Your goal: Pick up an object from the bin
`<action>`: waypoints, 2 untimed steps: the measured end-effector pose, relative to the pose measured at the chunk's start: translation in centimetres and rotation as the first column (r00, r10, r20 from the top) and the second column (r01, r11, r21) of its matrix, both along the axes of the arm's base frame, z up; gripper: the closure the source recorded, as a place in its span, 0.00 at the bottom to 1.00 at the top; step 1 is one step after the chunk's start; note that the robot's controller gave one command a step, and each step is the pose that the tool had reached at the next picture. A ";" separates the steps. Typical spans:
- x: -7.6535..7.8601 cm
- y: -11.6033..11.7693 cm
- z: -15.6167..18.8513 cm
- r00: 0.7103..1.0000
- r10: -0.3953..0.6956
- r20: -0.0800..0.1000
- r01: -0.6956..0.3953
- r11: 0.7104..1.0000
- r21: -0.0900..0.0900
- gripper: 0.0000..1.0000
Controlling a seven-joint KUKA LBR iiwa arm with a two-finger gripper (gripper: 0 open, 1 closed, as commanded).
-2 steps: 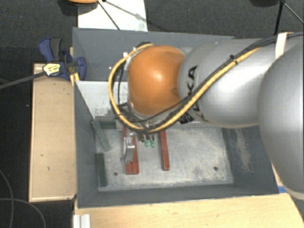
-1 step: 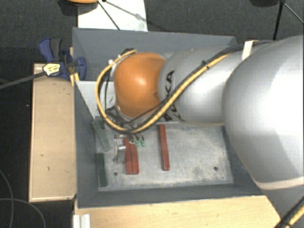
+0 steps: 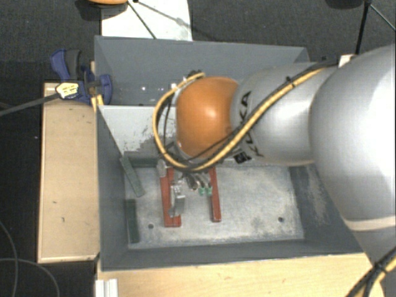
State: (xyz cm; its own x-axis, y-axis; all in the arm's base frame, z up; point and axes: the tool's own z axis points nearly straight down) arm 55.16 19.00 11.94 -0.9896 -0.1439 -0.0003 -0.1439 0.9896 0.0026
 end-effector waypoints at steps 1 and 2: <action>-0.5 -1.0 -2.9 1.000 0.026 0.003 -0.026 1.000 -0.007 0.00; -0.4 -8.2 -4.8 0.893 0.449 0.001 -0.449 0.893 -0.003 1.00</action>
Offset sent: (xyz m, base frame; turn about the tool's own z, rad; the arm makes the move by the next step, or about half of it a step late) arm -0.0047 -0.0823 -0.0494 -0.4700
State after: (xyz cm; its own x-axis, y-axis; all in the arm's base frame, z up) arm 54.78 10.75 7.17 -0.8193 -0.5733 -0.0010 -0.5733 0.8193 -0.0004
